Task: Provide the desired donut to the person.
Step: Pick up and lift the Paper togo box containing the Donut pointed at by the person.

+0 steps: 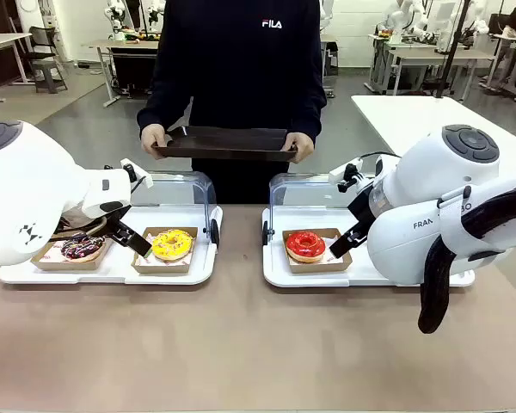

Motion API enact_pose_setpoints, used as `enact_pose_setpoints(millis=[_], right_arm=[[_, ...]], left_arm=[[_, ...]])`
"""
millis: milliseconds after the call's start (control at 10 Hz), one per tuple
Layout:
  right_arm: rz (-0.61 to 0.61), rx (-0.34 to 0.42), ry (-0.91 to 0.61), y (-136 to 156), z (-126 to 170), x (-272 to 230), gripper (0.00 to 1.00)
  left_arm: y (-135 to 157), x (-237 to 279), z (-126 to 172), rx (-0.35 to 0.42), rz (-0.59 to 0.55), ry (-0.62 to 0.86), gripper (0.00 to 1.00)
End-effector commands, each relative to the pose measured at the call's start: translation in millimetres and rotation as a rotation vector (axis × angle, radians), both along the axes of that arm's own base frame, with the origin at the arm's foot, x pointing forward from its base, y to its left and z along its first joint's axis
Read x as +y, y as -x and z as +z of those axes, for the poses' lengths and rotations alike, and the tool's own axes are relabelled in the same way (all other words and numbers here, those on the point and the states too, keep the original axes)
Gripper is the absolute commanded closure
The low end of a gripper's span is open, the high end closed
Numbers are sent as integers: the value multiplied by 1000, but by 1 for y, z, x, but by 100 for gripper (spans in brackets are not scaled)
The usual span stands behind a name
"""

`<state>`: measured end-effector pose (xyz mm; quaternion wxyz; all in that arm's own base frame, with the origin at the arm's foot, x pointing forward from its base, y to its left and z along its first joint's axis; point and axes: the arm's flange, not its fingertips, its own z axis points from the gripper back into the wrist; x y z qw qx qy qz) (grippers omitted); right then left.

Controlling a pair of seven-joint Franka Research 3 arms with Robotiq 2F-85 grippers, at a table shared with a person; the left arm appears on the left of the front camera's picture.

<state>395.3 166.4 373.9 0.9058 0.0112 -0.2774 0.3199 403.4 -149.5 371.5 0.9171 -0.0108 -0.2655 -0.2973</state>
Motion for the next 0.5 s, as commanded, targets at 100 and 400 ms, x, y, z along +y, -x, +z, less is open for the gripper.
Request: enact_pose_setpoints(millis=[100, 400], right_arm=[[0, 0, 0, 0, 0, 0, 0], [0, 0, 0, 0, 0, 0, 0]], left_arm=[[0, 0, 0, 0, 0, 0, 0], [0, 0, 0, 0, 0, 0, 0]])
